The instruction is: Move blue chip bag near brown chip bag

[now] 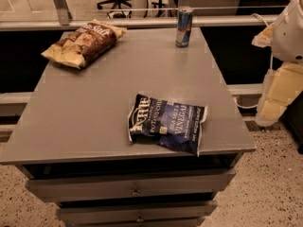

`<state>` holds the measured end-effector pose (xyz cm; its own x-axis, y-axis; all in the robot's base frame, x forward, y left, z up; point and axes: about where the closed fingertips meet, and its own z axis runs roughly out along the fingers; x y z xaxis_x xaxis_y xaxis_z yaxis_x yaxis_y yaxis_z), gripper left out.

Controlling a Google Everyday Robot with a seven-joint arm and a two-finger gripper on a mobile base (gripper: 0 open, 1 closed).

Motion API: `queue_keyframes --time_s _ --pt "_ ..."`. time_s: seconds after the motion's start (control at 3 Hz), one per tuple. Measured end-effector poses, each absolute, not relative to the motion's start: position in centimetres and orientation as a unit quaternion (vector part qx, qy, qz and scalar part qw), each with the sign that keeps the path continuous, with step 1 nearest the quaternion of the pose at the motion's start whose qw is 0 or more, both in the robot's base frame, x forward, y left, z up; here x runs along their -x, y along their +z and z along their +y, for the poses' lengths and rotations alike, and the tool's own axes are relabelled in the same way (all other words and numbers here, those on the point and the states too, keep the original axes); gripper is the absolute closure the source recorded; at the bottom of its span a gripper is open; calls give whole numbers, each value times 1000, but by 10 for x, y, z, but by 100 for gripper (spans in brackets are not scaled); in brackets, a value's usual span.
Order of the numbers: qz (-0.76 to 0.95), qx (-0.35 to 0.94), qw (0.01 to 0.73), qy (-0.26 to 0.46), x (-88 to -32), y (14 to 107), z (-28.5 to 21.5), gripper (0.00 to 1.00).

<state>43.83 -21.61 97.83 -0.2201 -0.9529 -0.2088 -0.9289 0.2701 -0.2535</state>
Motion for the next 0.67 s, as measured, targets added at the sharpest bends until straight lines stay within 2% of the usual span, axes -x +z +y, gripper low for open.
queue_keyframes --time_s 0.33,0.67 --pt "780 603 163 -37 -439 979 -216 0" --pt "775 606 178 -6 -451 956 -195 0"
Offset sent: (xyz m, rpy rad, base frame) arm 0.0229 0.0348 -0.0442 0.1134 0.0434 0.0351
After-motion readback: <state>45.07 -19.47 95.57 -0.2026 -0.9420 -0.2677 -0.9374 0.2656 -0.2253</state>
